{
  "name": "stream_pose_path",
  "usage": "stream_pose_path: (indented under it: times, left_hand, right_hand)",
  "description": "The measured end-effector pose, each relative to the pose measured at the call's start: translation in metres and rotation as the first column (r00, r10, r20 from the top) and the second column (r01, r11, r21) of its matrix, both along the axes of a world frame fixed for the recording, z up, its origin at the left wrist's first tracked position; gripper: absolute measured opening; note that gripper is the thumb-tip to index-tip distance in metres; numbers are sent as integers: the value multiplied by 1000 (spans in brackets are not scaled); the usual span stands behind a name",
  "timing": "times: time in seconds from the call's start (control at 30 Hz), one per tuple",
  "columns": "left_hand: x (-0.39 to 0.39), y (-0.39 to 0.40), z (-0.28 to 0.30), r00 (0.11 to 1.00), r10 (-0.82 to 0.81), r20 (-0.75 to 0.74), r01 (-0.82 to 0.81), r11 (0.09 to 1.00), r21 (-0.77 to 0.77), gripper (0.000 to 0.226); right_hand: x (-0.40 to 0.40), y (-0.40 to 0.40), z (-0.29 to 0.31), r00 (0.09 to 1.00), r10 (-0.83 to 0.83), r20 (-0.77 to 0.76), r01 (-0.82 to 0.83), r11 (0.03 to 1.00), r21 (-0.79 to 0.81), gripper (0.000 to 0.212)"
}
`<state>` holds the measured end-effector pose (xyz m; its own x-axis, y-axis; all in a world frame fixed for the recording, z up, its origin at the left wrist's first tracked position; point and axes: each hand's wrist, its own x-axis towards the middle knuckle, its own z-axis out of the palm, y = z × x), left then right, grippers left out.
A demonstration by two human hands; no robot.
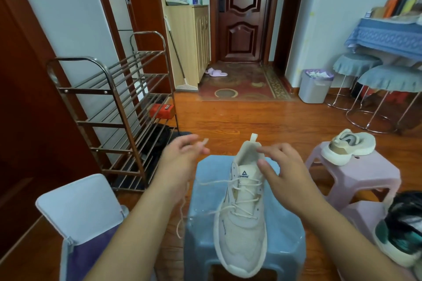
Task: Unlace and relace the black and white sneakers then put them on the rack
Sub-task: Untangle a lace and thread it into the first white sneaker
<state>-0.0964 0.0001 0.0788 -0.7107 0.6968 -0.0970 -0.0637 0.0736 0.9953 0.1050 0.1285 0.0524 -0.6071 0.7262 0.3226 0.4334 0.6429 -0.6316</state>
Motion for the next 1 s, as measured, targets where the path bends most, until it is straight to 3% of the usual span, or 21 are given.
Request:
stream_pose_path:
  times: [0.07,0.13,0.2,0.3,0.37,0.43,0.5,0.53,0.6,0.63,0.67,0.77,0.87,1.0]
  left_hand:
    - [30,9,4,971,-199,-133,198,980,-16,24]
    - [52,14,2,949,-270,-164,275,961,9,22]
    - [59,18,-1,952,-241,-188,252,967,37,19]
    - [59,24,1,949,-221,-224,242,968,71,15]
    - [57,29,1,946,-220,-238,242,968,68,12]
    - [54,32,-1,938,-202,-282,211,977,2,12]
    - [49,34,-8,905,-153,-396,108,985,-135,14]
    - [47,34,-12,872,-168,-460,59,969,-242,18]
    - [47,37,-23,829,-264,-492,29,900,-434,30]
    - [47,41,-29,830,-300,-470,46,877,-479,35]
    - [47,44,-33,838,-316,-446,64,867,-495,37]
    - [43,52,-36,865,-287,-411,57,871,-488,33]
    - [32,50,-38,938,-191,-290,61,913,-404,17]
    - [19,46,-49,988,-108,106,134,949,-284,14]
  right_hand:
    - [-10,-14,19,969,112,-222,-176,940,-294,32]
    - [-19,-27,26,900,117,-420,-342,785,-516,26]
    - [-26,-29,22,824,-48,-565,-409,640,-650,24]
    - [-33,-27,17,700,-282,-656,-573,326,-752,25]
    - [-37,-27,15,696,-262,-668,-609,277,-743,21]
    - [-42,-20,15,655,-331,-680,-569,376,-731,18]
    - [-40,-2,25,566,-451,-690,-400,582,-708,16]
    - [-38,9,32,581,-445,-682,-199,734,-649,19]
    - [-35,23,38,786,-325,-527,193,937,-290,23]
    - [-39,22,36,893,-250,-374,212,967,-140,23]
    - [-44,17,31,962,-172,-213,155,984,-93,24]
    - [-53,-2,2,995,-31,92,35,998,-44,29]
    - [-50,-10,-4,992,-86,91,85,996,6,33]
    - [-50,-5,-10,993,-95,64,96,995,-14,16]
